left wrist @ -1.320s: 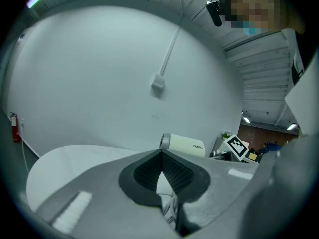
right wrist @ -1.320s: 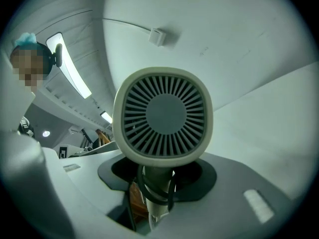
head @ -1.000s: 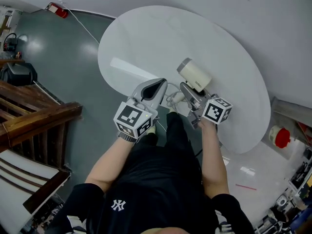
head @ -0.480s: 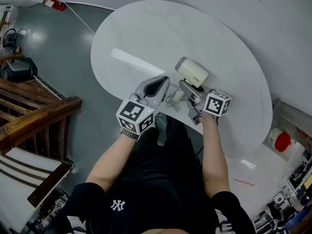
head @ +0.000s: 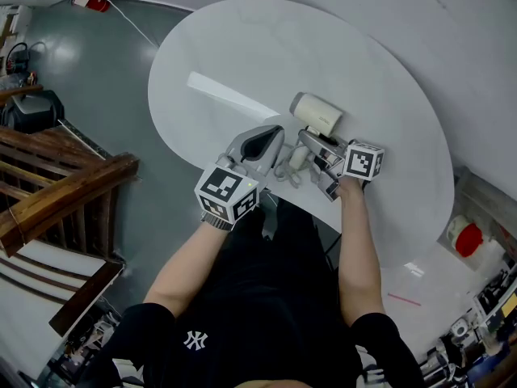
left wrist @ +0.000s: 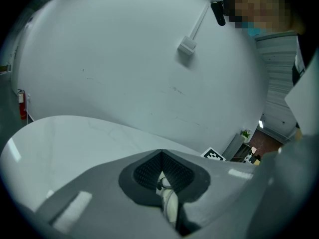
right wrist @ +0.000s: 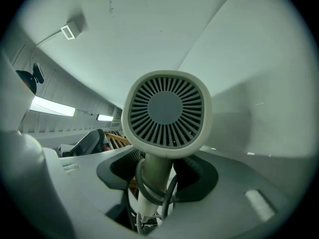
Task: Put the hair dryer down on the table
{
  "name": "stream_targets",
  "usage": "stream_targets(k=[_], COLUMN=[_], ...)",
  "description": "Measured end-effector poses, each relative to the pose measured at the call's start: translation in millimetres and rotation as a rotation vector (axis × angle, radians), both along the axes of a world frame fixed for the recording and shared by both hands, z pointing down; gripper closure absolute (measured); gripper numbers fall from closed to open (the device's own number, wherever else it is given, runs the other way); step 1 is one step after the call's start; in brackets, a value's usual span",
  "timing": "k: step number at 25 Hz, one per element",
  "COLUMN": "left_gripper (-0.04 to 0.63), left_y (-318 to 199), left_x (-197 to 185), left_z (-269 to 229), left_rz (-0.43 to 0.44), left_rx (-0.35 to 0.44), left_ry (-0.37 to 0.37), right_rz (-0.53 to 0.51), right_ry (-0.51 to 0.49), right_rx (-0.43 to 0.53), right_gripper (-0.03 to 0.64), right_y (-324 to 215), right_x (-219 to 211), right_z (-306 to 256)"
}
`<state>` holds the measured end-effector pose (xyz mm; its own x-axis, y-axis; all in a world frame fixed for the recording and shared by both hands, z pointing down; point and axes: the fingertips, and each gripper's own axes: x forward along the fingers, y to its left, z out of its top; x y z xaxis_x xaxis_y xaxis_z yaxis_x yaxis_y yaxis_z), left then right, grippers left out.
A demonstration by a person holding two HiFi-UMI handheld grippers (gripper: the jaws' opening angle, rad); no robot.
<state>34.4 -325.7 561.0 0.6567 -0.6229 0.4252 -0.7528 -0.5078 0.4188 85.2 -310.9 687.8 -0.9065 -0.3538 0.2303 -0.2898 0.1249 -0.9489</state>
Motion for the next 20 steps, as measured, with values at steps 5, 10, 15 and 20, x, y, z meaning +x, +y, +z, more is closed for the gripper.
stream_targets(k=[5, 10, 15, 20], left_gripper=[0.595, 0.595, 0.595, 0.595], left_y=[-3.5, -2.2, -0.6, 3.3], left_x=[3.6, 9.5, 16.1, 17.1], left_z=[4.2, 1.8, 1.2, -5.8], left_rz=[0.002, 0.015, 0.026, 0.034], left_rx=[-0.010, -0.006, -0.003, 0.012], left_ry=[-0.004, -0.005, -0.007, -0.004], right_rz=[-0.003, -0.021, -0.033, 0.019], right_ry=[-0.022, -0.033, -0.007, 0.047], right_rx=[-0.021, -0.039, -0.079, -0.167], right_gripper=[0.379, 0.363, 0.330, 0.322], right_y=[-5.1, -3.3, 1.7, 4.2], right_x=[2.7, 5.2, 15.9, 32.3], right_z=[7.0, 6.9, 11.5, 19.9])
